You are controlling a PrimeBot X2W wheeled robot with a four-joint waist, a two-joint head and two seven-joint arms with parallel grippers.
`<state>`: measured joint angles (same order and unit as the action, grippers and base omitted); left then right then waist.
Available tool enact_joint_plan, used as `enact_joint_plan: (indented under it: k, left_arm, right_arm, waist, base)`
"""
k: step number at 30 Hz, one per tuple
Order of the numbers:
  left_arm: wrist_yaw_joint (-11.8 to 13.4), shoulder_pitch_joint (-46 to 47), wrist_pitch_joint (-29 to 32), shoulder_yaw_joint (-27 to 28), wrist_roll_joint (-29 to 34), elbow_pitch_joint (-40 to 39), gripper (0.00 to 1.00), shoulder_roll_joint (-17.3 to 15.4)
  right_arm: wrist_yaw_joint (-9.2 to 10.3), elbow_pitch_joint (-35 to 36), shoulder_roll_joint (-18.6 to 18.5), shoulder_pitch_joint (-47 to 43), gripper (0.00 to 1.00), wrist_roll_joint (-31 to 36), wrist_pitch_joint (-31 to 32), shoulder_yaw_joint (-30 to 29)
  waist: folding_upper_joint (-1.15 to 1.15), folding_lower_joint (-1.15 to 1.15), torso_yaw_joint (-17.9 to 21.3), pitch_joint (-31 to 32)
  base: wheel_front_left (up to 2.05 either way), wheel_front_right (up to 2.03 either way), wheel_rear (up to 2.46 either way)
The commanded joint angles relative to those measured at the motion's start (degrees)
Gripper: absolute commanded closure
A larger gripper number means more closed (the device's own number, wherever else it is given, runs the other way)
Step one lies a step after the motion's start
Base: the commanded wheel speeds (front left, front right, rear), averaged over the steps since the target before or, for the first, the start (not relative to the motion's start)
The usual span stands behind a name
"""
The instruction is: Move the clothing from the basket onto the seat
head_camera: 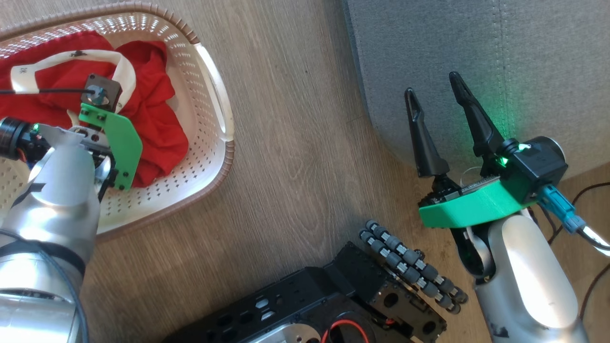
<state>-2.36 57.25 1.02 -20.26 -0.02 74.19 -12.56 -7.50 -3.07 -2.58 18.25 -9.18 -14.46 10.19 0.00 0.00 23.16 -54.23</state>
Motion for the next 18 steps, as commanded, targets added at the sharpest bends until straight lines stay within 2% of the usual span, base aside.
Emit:
enact_joint_plan:
  k: [1, 11, 18]
  left_arm:
    - [0.04, -1.32, -0.26, 0.82, -0.42, -0.29, 1.0, -1.69]
    - [-0.25, -3.03, -4.08, 1.43, -2.69, -0.25, 1.0, -2.01]
    - [0.2, -6.32, -9.36, 1.51, -4.24, -0.24, 1.0, 0.79]
  right_arm:
    - [0.01, 1.3, -0.3, -2.27, 0.0, -0.61, -0.54, 1.1]
    - [0.01, 0.35, -0.3, 0.79, 0.0, -0.77, -0.54, 2.16]
    - [0.01, -1.03, -0.3, 1.01, 0.0, 2.05, -0.54, 0.81]
  waist:
    - [0.0, 0.0, 0.03, 0.05]
    - [0.0, 0.0, 0.29, 2.53]
    - [0.0, 0.0, -3.05, 9.71]
  base:
    - [0.0, 0.0, 0.0]
    - [0.0, 0.0, 0.0]
    - [0.0, 0.0, 0.0]
